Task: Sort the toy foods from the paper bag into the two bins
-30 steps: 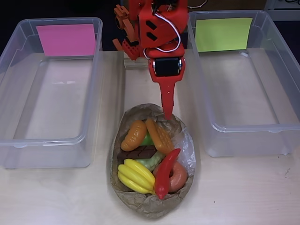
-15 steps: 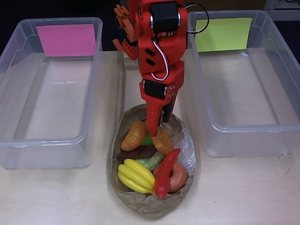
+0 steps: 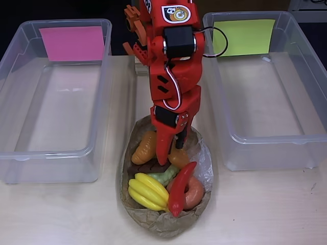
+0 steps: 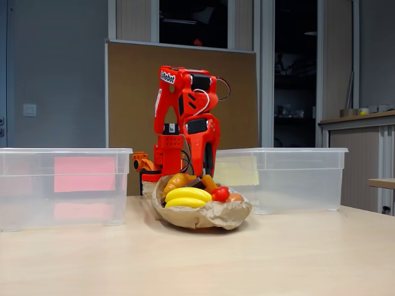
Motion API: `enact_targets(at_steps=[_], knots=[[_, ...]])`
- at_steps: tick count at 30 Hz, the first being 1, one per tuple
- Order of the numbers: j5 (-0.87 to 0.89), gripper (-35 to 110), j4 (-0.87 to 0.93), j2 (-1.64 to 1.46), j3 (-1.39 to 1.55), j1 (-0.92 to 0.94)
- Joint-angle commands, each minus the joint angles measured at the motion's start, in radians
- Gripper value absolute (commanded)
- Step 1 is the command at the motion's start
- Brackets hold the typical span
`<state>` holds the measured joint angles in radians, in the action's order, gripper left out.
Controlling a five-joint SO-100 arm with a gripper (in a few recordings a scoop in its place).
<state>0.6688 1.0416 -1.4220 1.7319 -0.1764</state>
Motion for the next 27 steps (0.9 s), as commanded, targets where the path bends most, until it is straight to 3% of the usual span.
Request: enact_targets(at_steps=[1,15,27], knots=[[0.049,25,0.003,-0.032,0.018,-0.008],[0.178,22,-0.014,-0.057,0.091,-0.015],[0.179,8,-0.035,-0.06,0.086,-0.041]])
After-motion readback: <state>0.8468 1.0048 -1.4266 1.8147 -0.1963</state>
